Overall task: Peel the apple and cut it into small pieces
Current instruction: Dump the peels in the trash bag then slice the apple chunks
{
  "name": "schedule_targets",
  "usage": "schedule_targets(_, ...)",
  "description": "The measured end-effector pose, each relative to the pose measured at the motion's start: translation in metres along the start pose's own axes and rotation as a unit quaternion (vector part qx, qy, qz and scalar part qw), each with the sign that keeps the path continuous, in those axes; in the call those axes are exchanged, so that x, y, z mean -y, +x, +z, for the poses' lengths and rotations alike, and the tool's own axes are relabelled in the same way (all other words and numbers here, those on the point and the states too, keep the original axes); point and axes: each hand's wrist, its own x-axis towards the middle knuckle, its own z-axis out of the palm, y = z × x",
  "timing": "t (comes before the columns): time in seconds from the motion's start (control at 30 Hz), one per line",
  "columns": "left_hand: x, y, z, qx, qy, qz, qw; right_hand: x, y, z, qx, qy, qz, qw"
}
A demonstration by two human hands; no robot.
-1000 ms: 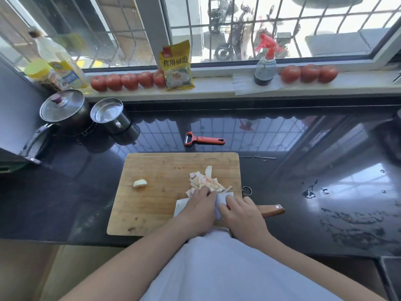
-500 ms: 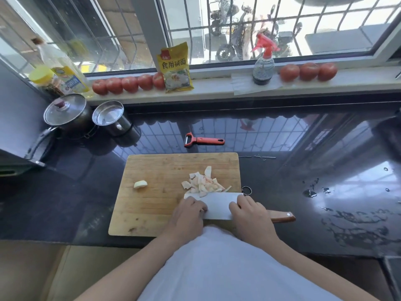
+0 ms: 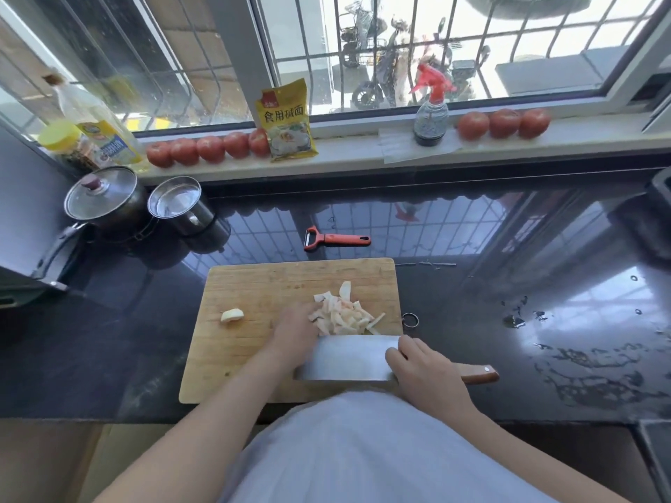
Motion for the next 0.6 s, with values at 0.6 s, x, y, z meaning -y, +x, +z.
schedule_targets(0.6,0.154,0.023,-0.092,-0.006,0.066,-0.073,0.995,0.125,0.057,0.038,0.219,0.18,0.214,0.935)
